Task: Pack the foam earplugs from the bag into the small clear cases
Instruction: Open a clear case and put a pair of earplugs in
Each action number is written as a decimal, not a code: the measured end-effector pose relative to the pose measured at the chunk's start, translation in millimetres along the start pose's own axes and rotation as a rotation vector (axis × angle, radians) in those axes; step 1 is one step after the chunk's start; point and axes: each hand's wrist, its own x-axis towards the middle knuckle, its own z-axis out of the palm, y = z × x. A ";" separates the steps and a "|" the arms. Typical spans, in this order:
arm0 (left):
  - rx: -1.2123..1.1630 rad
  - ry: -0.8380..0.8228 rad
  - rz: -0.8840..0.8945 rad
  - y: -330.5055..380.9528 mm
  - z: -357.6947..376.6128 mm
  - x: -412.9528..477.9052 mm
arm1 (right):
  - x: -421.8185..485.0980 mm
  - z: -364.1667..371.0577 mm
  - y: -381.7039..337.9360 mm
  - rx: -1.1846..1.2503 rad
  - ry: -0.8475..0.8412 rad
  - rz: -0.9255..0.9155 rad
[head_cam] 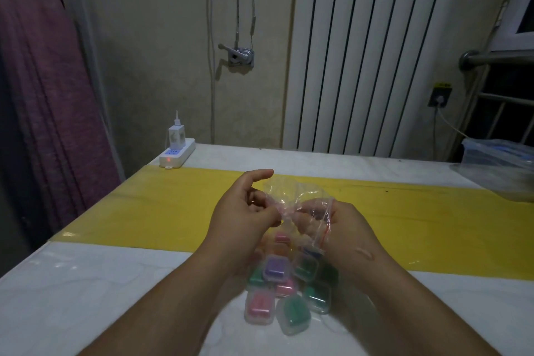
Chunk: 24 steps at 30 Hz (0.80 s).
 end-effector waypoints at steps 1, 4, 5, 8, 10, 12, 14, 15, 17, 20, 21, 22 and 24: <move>0.012 0.002 0.005 0.2 -0.2 -0.7 | -0.2 1.1 -0.8 0.032 0.002 0.010; 0.037 0.001 0.021 1.1 -0.1 -2.0 | -1.0 3.5 -2.9 0.136 0.005 0.055; 0.030 -0.002 0.018 1.3 -0.2 -2.1 | -1.0 3.1 -3.4 0.123 0.002 0.052; -0.072 -0.019 -0.015 1.7 1.3 -1.9 | -1.7 0.0 -2.7 0.011 0.011 0.007; -0.110 -0.026 -0.026 1.9 2.3 -1.8 | -2.2 -0.6 -1.7 0.037 0.024 0.013; -0.098 -0.006 -0.012 3.1 1.3 -0.6 | 0.0 -0.5 1.5 0.103 0.064 0.031; -0.080 0.056 0.024 4.5 -3.0 2.3 | 4.2 -5.1 5.4 0.054 0.162 -0.009; -0.050 0.096 0.040 4.4 -5.8 4.3 | 6.2 -8.3 6.9 0.017 0.197 -0.038; 0.024 0.183 0.042 0.2 -12.1 9.0 | 6.8 -13.3 6.1 -0.047 0.235 -0.077; 0.088 0.281 -0.028 -8.1 -18.8 14.8 | 5.9 -14.3 6.0 -0.078 0.272 -0.102; 0.113 0.304 -0.055 -8.9 -20.1 15.9 | 6.5 -14.1 6.8 -0.083 0.278 -0.105; 0.145 0.328 -0.079 -9.6 -21.7 17.3 | 6.8 -14.1 7.5 -0.091 0.283 -0.105; 0.220 0.372 -0.122 -13.5 -27.0 20.6 | 7.5 -14.9 7.7 -0.112 0.283 -0.094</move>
